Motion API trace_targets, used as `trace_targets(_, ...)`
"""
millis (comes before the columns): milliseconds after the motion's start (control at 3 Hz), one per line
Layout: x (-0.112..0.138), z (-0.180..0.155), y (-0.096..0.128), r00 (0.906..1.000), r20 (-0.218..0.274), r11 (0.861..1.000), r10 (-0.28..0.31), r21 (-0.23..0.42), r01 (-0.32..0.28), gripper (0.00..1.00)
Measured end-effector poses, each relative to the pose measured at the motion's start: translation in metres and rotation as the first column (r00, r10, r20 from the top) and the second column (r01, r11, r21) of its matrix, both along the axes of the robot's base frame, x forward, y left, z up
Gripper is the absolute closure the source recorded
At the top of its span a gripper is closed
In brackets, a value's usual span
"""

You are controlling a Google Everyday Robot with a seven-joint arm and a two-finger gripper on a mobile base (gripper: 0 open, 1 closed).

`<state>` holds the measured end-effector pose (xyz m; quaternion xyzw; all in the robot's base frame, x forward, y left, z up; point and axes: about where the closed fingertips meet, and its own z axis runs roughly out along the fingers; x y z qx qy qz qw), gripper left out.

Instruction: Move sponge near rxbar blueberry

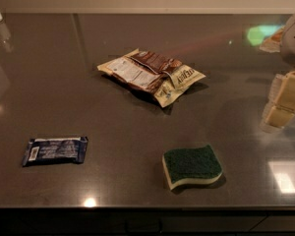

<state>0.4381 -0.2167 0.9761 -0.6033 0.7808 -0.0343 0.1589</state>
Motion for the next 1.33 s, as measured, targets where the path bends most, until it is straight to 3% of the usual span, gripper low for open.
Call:
trace_targets(667,-0.004,-0.004,0.006,0.9995,-0.015,0.999,0.028,0.023,-0.027,0.0)
trace_targets(1333,-0.03,-0.042,0.032,0.989,-0.051,0.988,0.139,0.082,-0.135,0.0)
